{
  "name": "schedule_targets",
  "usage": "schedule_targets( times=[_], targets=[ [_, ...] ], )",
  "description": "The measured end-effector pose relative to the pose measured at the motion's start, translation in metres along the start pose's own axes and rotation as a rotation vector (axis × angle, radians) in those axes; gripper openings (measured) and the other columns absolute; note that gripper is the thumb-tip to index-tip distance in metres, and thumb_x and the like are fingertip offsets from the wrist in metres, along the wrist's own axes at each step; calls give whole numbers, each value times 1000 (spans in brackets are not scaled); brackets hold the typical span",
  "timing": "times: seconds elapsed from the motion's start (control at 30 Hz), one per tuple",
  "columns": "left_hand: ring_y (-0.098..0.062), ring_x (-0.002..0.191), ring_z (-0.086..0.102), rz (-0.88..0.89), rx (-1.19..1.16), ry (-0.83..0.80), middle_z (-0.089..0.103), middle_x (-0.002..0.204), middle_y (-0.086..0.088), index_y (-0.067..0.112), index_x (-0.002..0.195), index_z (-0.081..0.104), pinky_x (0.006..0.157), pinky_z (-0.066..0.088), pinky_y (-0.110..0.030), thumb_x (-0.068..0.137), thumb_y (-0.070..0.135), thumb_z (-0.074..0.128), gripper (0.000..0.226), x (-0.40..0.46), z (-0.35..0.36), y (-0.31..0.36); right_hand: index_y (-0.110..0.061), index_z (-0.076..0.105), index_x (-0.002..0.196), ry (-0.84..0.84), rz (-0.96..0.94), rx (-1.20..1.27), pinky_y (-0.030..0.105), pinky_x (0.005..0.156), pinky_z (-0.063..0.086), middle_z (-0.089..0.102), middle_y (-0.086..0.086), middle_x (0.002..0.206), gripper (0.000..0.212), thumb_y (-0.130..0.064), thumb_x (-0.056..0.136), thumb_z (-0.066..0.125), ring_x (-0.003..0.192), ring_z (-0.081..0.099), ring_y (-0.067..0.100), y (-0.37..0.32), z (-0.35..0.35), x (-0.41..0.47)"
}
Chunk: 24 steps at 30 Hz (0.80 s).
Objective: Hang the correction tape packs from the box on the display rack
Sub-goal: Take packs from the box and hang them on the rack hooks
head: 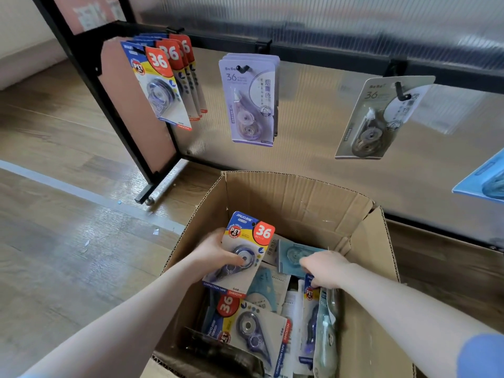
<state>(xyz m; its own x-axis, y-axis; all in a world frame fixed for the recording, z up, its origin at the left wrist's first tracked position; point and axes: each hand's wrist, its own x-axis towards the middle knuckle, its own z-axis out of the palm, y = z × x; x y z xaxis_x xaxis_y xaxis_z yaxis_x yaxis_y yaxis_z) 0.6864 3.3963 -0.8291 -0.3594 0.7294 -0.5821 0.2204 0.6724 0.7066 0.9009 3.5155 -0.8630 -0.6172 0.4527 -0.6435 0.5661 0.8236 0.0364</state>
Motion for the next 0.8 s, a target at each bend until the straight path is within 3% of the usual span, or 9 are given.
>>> schedule_targets(
  times=[0.17, 0.3, 0.4, 0.53, 0.7, 0.8],
  targets=[
    [-14, 93, 67, 13, 13, 1, 69, 102, 0, 19, 108, 56, 87, 55, -38, 68, 11, 84, 49, 2, 1, 0, -21, 51, 99, -3, 21, 51, 30, 75, 42, 60, 4, 108, 25, -22, 83, 70, 99, 55, 23, 3, 4, 5],
    [-15, 94, 67, 10, 15, 6, 69, 102, 0, 21, 104, 56, 89, 54, -41, 69, 11, 84, 45, 1, 0, -1, -17, 62, 112, -49, 14, 60, 29, 78, 44, 61, 6, 114, 32, -23, 82, 71, 105, 56, 24, 2, 3, 6],
    [-15, 94, 67, 8, 22, 3, 69, 102, 0, 21, 102, 56, 89, 54, -40, 70, 12, 83, 44, 1, 0, 0, -15, 62, 111, -105, -10, 89, 28, 76, 45, 61, 7, 113, 33, -28, 82, 71, 101, 57, 22, 3, 3, 4],
    [-14, 92, 67, 13, 13, 11, 70, 100, 1, 20, 101, 56, 83, 55, -35, 70, 10, 83, 42, 0, 0, 0, -20, 55, 94, -98, -94, 299, 22, 61, 40, 55, 0, 99, 20, -26, 81, 69, 84, 52, 15, 8, 0, 5],
    [-13, 89, 67, 20, -14, 23, 70, 98, 1, 20, 101, 57, 78, 54, -31, 70, 9, 83, 42, 0, -1, 1, -27, 45, 74, -11, -81, 600, 27, 65, 44, 54, -5, 83, 26, -17, 80, 68, 76, 53, 15, 13, 0, 9],
    [-14, 91, 68, 13, -13, 21, 70, 100, 0, 18, 105, 56, 82, 55, -35, 69, 11, 83, 45, 0, -2, 0, -27, 46, 74, 28, -38, 688, 23, 58, 42, 53, -10, 75, 27, -21, 80, 72, 66, 53, 9, 17, -3, 10]
  ],
)
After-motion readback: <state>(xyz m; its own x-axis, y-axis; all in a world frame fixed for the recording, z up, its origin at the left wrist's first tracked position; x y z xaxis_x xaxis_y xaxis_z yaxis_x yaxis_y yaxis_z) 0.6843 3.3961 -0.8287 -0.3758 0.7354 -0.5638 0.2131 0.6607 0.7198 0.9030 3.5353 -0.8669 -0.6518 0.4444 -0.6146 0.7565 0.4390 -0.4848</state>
